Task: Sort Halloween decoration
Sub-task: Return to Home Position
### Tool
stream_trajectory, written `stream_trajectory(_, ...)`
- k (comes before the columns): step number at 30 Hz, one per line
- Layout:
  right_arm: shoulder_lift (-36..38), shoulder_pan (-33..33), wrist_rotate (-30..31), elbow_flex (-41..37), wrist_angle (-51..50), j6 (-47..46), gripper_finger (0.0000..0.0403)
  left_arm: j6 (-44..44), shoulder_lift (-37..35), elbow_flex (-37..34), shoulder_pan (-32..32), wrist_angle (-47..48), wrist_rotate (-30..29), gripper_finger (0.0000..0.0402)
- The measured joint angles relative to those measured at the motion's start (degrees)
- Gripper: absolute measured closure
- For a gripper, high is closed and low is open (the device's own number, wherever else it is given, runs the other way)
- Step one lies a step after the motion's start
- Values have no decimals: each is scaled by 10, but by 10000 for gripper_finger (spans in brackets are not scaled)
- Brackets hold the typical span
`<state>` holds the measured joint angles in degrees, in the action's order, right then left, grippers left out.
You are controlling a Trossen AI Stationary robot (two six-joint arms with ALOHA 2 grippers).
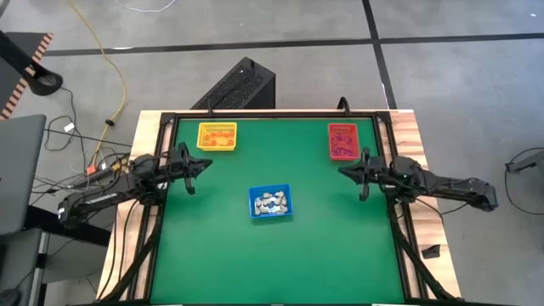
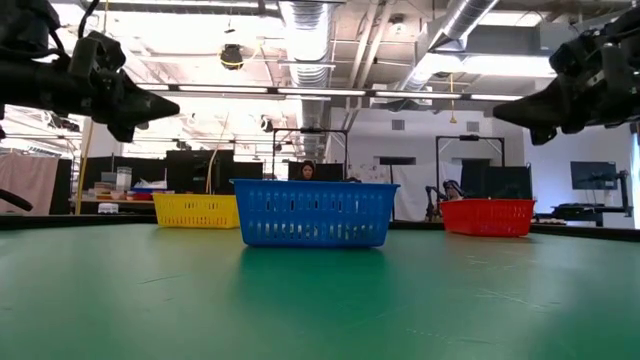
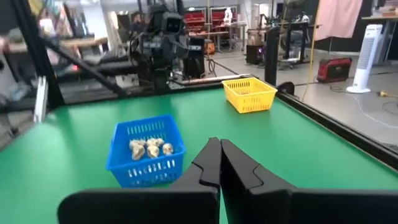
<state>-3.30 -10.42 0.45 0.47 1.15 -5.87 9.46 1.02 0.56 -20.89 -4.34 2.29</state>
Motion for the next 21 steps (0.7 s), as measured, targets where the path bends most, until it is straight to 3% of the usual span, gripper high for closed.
stream_trajectory(21,0,6,-1,-1,-2,29,361,-13,1,-1,9,24,-17,401)
